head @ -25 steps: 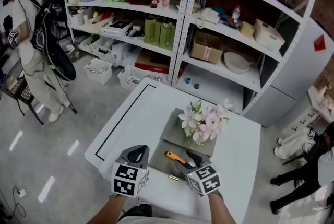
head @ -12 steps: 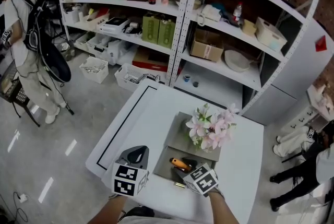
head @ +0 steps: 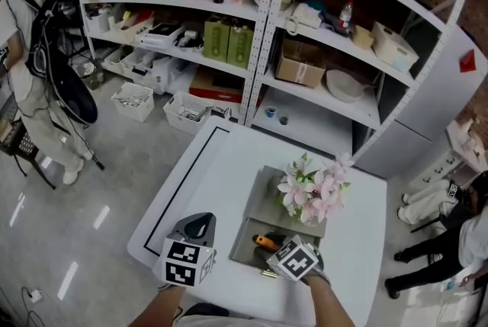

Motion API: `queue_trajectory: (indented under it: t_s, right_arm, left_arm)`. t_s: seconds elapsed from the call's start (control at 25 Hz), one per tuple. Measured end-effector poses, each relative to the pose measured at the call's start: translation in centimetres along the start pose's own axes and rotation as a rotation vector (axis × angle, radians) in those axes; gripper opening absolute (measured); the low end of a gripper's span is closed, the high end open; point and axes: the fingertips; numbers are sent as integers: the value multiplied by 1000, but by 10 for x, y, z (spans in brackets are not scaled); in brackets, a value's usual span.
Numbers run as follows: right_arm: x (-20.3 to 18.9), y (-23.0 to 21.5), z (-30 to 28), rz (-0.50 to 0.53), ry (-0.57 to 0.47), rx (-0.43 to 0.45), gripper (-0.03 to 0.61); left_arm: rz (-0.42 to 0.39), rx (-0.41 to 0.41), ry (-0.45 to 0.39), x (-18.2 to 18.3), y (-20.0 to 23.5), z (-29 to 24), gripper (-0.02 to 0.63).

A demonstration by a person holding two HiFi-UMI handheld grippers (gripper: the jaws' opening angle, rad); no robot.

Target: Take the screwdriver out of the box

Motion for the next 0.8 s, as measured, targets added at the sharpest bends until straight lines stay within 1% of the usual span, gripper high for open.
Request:
queue_trajectory:
  t_s: [0.12, 0.24, 0.52, 0.68, 0.8]
  right_arm:
    - [0, -1, -1, 0, 33, 16, 165]
    - [-1, -3, -4, 11, 57, 23, 127]
    - [3, -4, -5, -18, 52, 24, 121]
    - [7, 0, 4, -41, 2, 21, 120]
    - [12, 5, 14, -32, -48, 16, 120]
  left_arm:
    - [5, -3, 1, -2, 4, -1, 6]
    - [7, -8, 0, -3, 6, -2, 6]
    - [-4, -22, -7, 1, 2, -3, 6]
    - [-13, -21, -7, 3, -4, 2, 6]
    - [-17, -13, -10, 4, -10, 7, 6]
Point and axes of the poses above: the fingertips, and each gripper's own axes: z backward along the fingers, y to its left, x out of its top, and after that the axes turned 13 degrees about -z, right-handed
